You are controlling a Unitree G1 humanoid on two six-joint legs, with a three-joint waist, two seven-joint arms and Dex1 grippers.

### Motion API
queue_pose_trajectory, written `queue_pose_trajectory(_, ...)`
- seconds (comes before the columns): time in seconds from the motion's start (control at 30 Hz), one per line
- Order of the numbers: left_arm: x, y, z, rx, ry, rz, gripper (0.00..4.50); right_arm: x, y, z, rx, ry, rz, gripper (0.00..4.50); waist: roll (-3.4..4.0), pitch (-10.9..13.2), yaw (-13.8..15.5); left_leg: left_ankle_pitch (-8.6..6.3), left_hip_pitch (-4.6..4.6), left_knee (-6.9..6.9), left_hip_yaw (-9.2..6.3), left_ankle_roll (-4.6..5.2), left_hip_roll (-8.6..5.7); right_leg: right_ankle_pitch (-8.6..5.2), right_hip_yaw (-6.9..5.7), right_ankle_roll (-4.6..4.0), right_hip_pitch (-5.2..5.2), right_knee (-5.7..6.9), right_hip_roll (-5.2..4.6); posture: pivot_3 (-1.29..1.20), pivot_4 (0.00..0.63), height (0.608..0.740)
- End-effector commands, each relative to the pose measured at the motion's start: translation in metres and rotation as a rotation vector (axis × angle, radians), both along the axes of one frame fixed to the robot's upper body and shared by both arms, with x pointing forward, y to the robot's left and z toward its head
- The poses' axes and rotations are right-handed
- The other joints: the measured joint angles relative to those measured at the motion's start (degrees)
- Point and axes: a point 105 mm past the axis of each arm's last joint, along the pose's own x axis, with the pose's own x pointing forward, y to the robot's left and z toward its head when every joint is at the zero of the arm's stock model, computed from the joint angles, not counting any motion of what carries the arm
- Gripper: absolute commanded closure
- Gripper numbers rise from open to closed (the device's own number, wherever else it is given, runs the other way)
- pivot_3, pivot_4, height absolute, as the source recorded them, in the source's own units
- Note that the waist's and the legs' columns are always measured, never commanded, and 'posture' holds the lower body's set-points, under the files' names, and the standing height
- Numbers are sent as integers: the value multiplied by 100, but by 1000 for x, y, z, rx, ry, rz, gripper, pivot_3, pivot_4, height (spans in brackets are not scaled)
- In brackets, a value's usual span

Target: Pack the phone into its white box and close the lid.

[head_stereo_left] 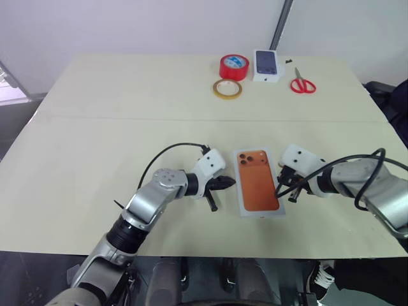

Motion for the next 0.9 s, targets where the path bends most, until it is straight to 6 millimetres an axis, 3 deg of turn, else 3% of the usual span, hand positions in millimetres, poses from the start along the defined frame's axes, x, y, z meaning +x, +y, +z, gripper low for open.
queue_pose_trajectory(0.03,-5,-11,20,-67,-49,-40,4500,-3,9,7,15,-26,46,4474,0,0,0,0,0,0,0,0,0,0,0,0,0,0,0,0,150,736)
queue_pose_trajectory(0.9,-7,-15,25,-101,-49,-46,4500,-6,7,5,3,-15,50,4474,0,0,0,0,0,2,0,0,-1,3,0,6,0,2,0,0,150,736)
